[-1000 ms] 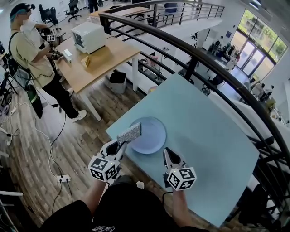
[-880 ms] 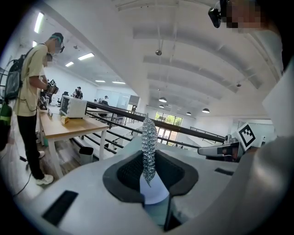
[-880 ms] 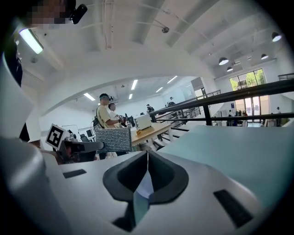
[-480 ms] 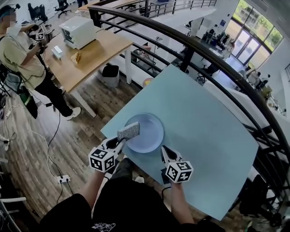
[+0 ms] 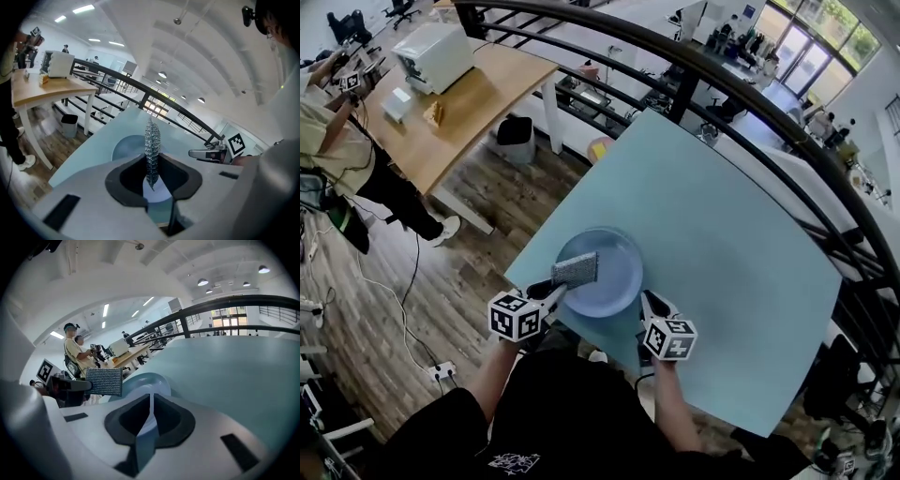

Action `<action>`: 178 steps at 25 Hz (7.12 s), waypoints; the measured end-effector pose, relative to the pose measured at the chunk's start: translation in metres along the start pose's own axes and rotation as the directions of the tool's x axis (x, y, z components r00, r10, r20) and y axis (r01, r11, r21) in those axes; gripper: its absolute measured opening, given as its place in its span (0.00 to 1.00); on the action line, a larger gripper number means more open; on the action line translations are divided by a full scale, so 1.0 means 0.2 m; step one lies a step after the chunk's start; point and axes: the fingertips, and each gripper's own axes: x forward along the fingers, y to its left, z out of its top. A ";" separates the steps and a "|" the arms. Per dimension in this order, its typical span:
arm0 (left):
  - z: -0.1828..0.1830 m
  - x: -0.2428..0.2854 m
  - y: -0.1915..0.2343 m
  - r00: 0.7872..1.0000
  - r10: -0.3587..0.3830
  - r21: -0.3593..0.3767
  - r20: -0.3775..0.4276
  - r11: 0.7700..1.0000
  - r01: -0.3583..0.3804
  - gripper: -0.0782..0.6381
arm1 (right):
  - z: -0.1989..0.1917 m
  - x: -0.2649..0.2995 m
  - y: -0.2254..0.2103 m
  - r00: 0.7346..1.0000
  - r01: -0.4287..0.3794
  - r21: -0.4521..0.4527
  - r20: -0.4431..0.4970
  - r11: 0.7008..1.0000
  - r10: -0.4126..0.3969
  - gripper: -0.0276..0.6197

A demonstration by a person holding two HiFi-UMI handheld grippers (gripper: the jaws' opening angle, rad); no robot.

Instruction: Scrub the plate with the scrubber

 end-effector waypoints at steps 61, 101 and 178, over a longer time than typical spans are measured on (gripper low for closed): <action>-0.11 0.69 0.09 0.873 -0.288 -0.509 -0.393 0.859 0.055 0.23 | -0.12 0.39 -0.29 0.969 0.223 0.215 -0.150 0.951 -0.194 0.07; -0.18 0.32 0.38 0.961 -0.066 -0.607 -0.267 0.786 -0.114 0.23 | -0.10 0.44 -0.30 0.965 0.246 0.163 -0.139 0.956 -0.224 0.07; -0.04 0.63 0.27 0.934 -0.165 -0.527 -0.316 0.850 -0.028 0.23 | -0.10 0.44 -0.31 0.954 0.284 0.170 -0.152 0.944 -0.259 0.07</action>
